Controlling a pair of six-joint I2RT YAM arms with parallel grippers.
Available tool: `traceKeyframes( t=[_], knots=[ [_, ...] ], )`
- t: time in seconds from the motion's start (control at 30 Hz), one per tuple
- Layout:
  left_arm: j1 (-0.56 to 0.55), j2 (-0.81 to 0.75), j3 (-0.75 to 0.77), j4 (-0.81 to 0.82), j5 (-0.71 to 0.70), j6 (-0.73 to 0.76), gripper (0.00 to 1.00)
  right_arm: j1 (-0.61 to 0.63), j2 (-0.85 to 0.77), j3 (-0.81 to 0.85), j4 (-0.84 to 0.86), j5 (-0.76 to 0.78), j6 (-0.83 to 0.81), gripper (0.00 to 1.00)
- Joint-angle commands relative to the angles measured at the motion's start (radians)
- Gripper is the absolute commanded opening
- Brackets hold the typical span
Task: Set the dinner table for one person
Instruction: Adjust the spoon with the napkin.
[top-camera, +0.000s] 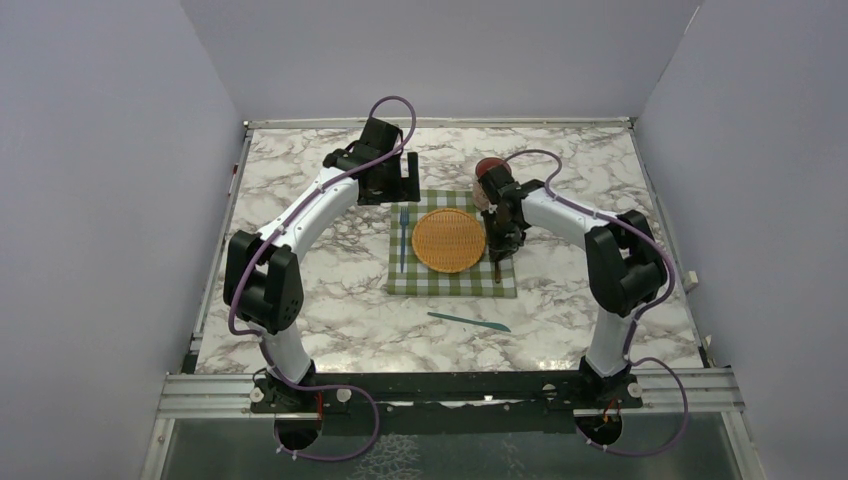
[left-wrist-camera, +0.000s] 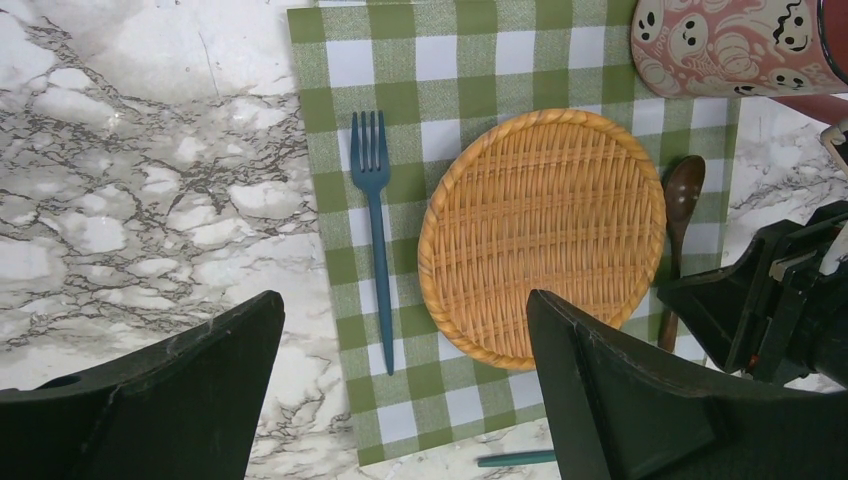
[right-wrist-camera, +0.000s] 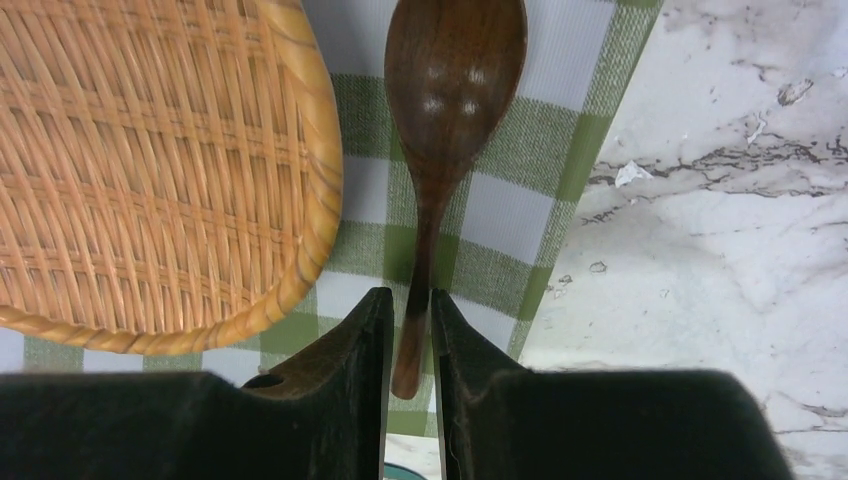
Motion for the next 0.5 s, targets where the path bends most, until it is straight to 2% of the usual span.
traceKeyframes(
  t=[0.0,0.13,0.27,0.47],
  knots=[
    [-0.007,-0.043,0.004,-0.006,-0.029,0.000,0.94,0.008,0.025,0.050,0.020,0.010,-0.012,0.25],
    [-0.007,-0.045,-0.002,-0.005,-0.030,0.002,0.94,0.008,0.034,0.061,0.016,0.021,-0.013,0.21],
    [-0.007,-0.046,-0.005,-0.005,-0.031,0.002,0.94,0.008,0.035,0.064,0.011,0.035,-0.016,0.10],
    [-0.007,-0.039,0.002,-0.005,-0.027,0.004,0.94,0.008,0.040,0.068,-0.004,0.049,-0.019,0.13]
  ],
)
